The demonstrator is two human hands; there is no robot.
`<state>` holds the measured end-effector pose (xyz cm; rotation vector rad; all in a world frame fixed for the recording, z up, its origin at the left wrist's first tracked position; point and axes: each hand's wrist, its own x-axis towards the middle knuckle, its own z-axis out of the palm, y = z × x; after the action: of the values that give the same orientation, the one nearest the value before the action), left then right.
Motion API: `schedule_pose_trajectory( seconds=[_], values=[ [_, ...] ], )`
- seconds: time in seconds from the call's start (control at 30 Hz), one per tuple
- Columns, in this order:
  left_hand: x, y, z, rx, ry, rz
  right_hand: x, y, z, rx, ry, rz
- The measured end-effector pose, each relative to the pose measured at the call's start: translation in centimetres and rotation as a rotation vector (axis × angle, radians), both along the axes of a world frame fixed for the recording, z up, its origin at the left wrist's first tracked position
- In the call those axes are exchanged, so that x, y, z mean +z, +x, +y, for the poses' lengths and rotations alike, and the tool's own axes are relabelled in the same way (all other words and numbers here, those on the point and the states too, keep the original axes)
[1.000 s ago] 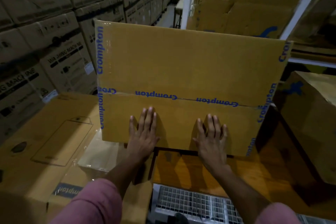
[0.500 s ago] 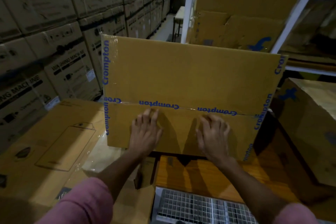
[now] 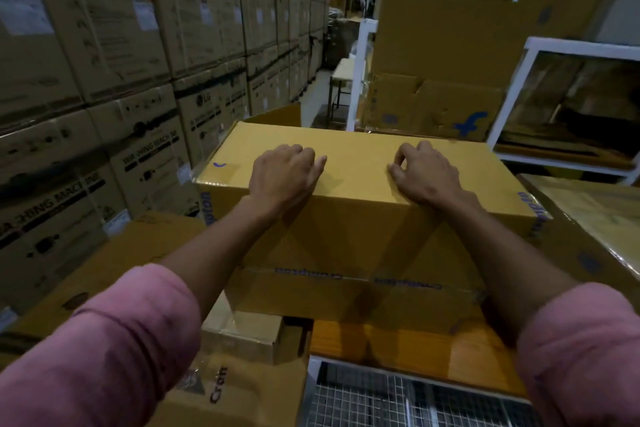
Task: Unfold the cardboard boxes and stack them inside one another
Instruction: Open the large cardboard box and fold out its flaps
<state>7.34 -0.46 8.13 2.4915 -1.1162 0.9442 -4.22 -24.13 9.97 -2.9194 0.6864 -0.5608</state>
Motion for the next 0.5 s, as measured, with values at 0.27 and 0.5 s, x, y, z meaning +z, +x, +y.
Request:
schedule_pose_trajectory(
  seconds=[0.27,0.5],
  values=[
    [-0.1,-1.7,2.4,-0.064,0.037,0.258,-2.1,-5.2,2.6,-0.005,-0.058,-0.003],
    [-4.8,-9.0,7.3,-0.023,-0.078,0.066,-5.7,-12.4,8.4,-0.067,-0.182,-0.144]
  ],
)
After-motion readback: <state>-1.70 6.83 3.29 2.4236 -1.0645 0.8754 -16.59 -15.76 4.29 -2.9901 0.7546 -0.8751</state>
